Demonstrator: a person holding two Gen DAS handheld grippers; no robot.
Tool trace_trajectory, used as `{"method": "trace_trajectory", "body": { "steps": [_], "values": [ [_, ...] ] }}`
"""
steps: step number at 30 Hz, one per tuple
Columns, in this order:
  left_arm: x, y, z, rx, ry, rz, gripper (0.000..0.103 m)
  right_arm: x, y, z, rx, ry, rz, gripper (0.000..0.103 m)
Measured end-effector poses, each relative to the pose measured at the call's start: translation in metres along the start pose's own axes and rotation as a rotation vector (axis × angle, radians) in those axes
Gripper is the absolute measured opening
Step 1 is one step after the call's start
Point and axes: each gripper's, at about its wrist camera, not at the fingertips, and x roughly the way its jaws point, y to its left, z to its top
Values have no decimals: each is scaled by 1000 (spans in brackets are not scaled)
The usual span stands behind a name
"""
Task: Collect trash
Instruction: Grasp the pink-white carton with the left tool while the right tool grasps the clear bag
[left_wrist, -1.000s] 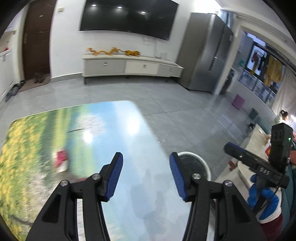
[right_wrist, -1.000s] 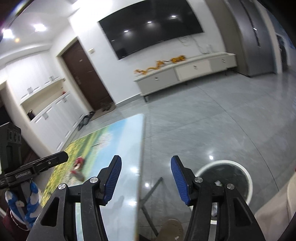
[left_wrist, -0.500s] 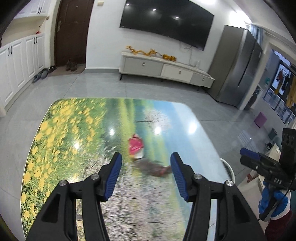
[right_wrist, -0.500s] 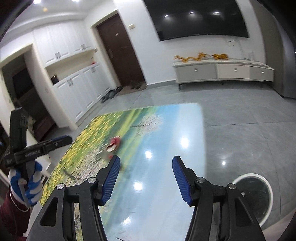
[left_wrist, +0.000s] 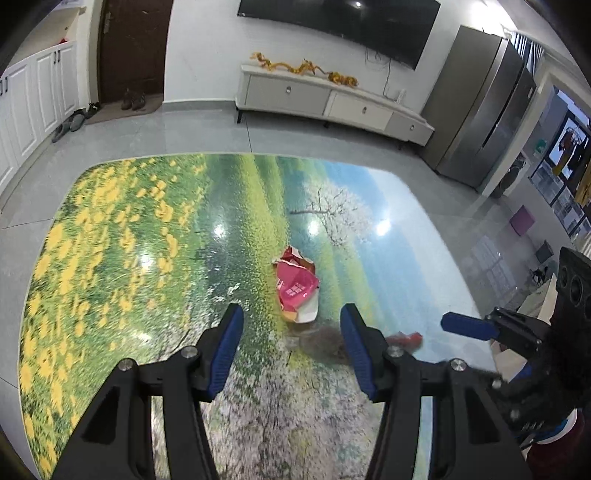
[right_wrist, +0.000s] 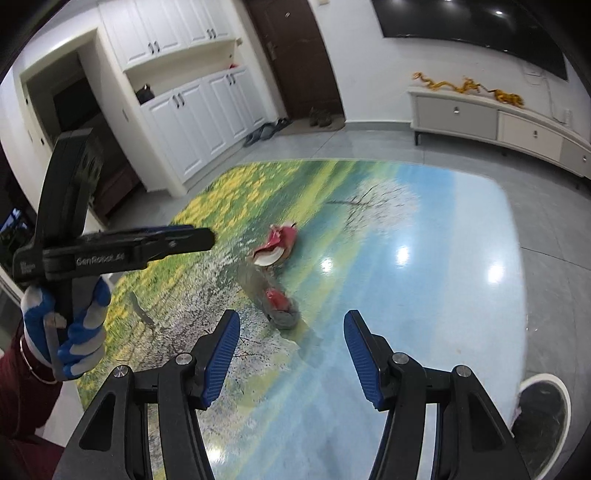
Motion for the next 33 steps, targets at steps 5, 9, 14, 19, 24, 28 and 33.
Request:
{"method": "trace_trajectory", "body": {
  "steps": [5,9,14,19,24,28,33],
  "values": [
    [31,1,8,10,57,6,53,27,0,2,-14,33,23,54],
    [48,-2,16,22,87,6,53,40,0,1,-21,45,42,46],
    [66,-8,22,43,115,18,52,49,-2,0,-18,53,58,37],
    [77,-9,22,47,130,40,33,50,-5,-3,-11,50,71,20],
    [76,-14,18,62,115,52,32,46,-7,-8,-8,49,90,15],
    [67,-13,11,45,96,53,32,38,-7,-12,3,40,96,14],
    [42,-12,5,34,56,54,32,18,-8,-20,17,18,83,13]
  ]
}}
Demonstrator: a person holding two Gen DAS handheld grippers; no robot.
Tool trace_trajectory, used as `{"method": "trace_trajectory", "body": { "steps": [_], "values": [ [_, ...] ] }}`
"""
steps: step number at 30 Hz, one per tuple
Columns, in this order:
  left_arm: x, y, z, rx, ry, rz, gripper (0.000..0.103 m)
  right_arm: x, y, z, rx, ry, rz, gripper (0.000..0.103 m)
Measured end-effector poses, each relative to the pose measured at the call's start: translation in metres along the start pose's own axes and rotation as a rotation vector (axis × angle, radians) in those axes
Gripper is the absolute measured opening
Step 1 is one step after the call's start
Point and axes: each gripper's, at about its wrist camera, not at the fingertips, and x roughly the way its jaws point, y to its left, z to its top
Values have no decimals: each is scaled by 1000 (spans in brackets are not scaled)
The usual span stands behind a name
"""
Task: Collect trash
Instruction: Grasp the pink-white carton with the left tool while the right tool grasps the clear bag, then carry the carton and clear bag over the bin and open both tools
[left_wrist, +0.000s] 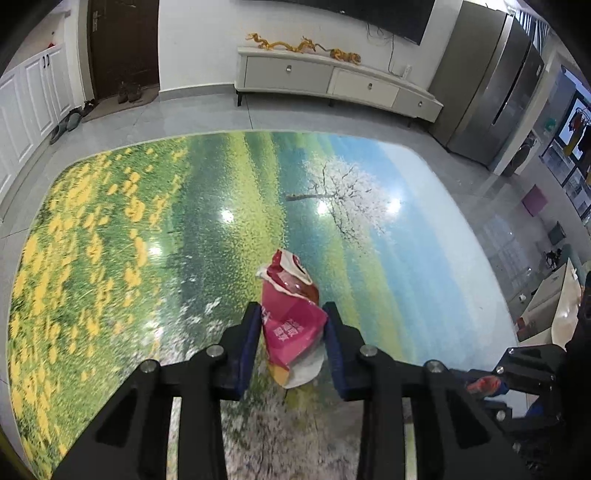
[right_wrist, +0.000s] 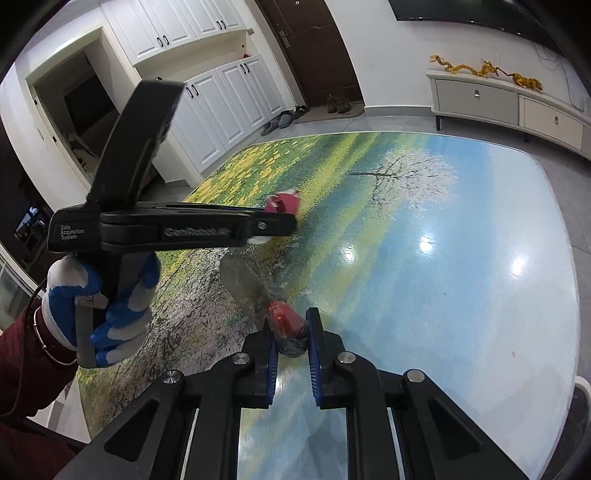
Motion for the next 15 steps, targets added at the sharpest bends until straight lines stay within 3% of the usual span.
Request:
{"method": "trace_trajectory", "body": {
  "steps": [15],
  "values": [
    [-95,-13,-18,5,-135,25,32,-92,2,-12,30,-161,-88,13]
  ]
}}
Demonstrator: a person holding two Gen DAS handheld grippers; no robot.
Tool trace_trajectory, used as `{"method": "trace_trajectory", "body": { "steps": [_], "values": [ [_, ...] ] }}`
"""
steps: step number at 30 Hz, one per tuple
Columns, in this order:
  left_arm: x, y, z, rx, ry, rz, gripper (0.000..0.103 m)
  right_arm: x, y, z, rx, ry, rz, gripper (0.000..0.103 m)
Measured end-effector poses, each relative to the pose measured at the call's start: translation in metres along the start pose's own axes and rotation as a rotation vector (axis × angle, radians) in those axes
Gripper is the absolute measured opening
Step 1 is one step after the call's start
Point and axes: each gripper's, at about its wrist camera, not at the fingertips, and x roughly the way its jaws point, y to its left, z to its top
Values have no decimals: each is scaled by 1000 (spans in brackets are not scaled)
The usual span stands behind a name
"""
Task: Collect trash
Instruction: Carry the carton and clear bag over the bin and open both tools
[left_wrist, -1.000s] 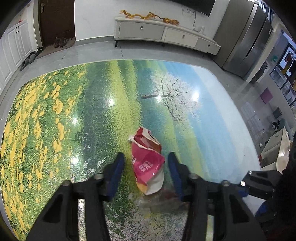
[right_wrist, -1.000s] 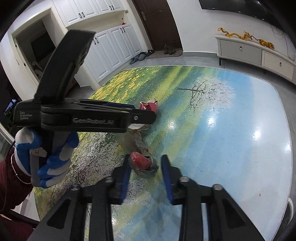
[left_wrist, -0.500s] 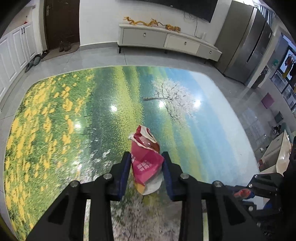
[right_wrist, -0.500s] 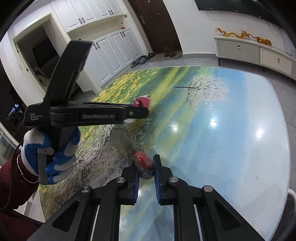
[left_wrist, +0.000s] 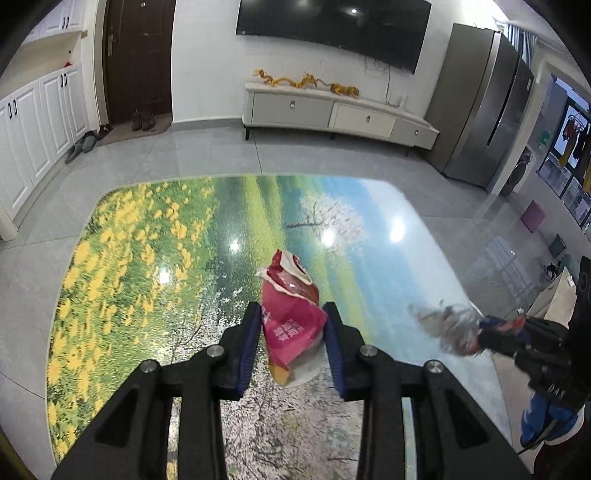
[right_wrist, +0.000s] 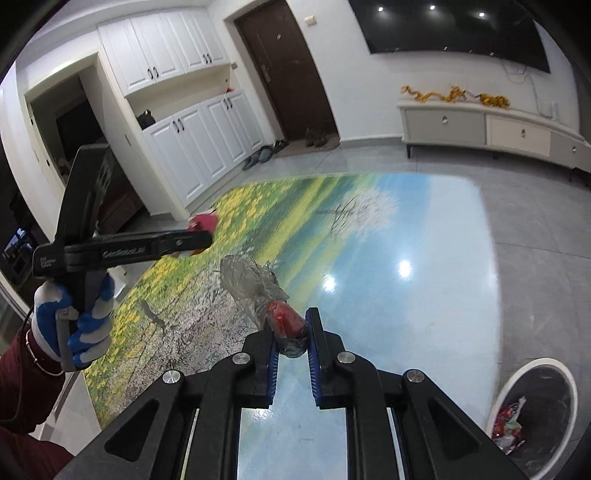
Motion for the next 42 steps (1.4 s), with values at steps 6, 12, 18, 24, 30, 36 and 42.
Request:
{"method": "trace_trajectory", "body": {
  "steps": [6,12,18,24,30,36,42],
  "values": [
    [-34,-22,6,30,-62,-8,32,-42,-7,7,11,-95,-39,13],
    [-50,-45,10,67,-89,-17,32,-78,-17,7,30,-171,-71,13],
    [-52,-64,6,89,-85,-23,32,-97,-33,1,69,-208,-88,13],
    [-47,-81,1,117,-80,-3,32,-101,-45,-8,102,-211,-93,13],
    [-44,-97,-7,160,-87,27,32,-100,-50,-11,122,-199,-94,13],
    [-45,-103,-13,185,-100,58,32,-95,-50,-9,129,-185,-94,13],
    [-48,-106,-19,207,-115,93,32,-86,-48,-5,134,-167,-94,13]
  ]
}}
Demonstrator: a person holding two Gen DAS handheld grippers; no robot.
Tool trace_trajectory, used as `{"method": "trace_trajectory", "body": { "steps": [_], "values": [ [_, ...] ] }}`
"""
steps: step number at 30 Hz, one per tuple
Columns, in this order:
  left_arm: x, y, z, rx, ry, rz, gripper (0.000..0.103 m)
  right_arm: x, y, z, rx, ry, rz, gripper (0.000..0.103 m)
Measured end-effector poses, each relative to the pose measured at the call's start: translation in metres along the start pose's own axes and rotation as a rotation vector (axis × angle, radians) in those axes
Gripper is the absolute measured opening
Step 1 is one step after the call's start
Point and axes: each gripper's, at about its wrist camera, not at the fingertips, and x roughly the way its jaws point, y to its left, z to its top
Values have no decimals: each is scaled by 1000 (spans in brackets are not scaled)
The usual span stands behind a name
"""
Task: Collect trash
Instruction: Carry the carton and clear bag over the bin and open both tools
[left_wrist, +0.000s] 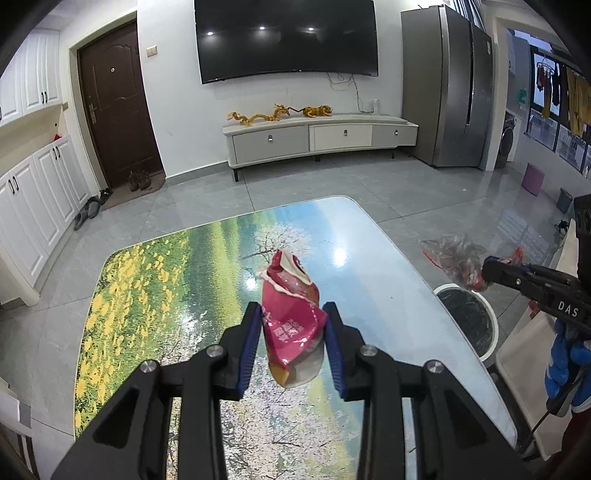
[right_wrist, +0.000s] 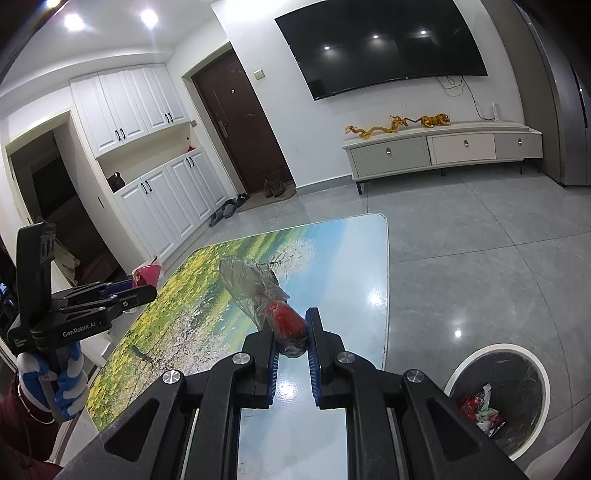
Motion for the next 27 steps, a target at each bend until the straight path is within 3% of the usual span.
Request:
{"method": "trace_trajectory", "body": {
  "steps": [14,27],
  "values": [
    [2,-10,0,17,5,14,32,7,-15,-2,18,13,-1,13],
    [20,-53,9,96,30,-20,32,-18,-57,-16,114,-38,-53,13]
  ]
}}
